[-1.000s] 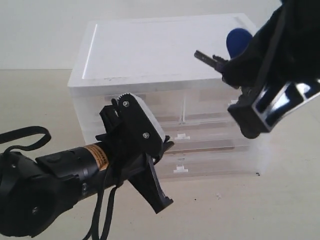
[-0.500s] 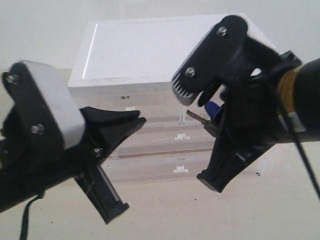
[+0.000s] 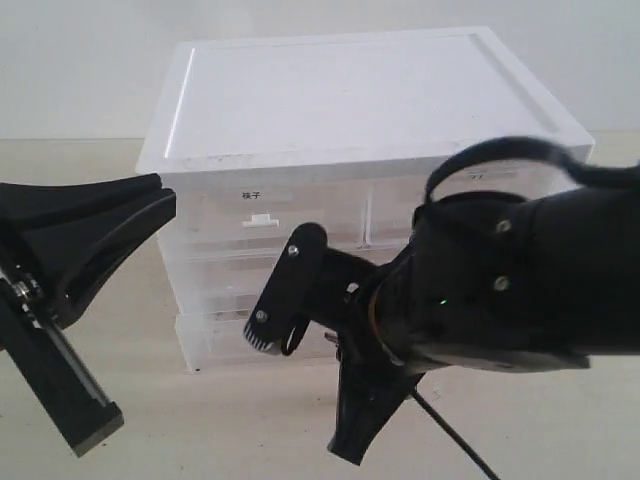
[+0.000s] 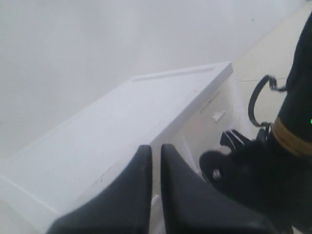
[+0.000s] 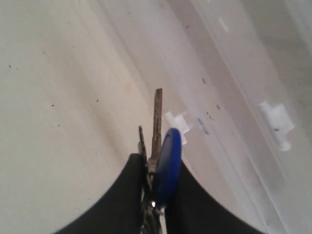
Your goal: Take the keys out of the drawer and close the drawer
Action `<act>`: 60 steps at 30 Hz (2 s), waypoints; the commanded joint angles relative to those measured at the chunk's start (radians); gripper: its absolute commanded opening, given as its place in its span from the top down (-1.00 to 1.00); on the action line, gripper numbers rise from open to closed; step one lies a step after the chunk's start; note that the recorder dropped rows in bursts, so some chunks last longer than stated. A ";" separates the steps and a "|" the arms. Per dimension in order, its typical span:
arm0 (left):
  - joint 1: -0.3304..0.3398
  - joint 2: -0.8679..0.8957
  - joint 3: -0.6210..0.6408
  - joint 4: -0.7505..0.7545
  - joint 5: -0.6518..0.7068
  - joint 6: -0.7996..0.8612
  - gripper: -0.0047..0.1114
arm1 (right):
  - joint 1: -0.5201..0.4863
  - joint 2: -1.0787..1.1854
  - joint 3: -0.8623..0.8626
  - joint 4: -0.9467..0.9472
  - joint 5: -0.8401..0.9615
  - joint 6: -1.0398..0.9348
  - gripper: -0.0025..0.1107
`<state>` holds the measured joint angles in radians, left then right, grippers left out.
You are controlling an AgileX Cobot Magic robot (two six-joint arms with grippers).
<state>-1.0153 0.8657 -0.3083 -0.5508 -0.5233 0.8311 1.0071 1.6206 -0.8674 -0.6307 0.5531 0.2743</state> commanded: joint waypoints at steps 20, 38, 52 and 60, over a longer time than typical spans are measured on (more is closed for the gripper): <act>-0.002 0.483 -0.063 -0.010 0.080 0.018 0.84 | 0.002 -0.137 -0.170 -0.268 0.252 0.148 0.96; 0.220 0.998 -0.343 -0.010 0.155 0.058 0.84 | 0.002 -0.286 -0.170 -0.279 0.275 0.180 0.96; 0.227 1.013 -0.370 0.010 0.067 -0.027 0.84 | 0.002 -0.286 -0.170 -0.275 0.268 0.182 0.96; 0.227 1.013 -0.374 0.051 -0.014 -0.137 0.84 | 0.002 -0.286 -0.170 -0.275 0.266 0.188 0.96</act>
<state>-0.7974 1.8810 -0.6707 -0.5105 -0.4898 0.7219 1.0071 1.3452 -1.0334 -0.9023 0.8194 0.4561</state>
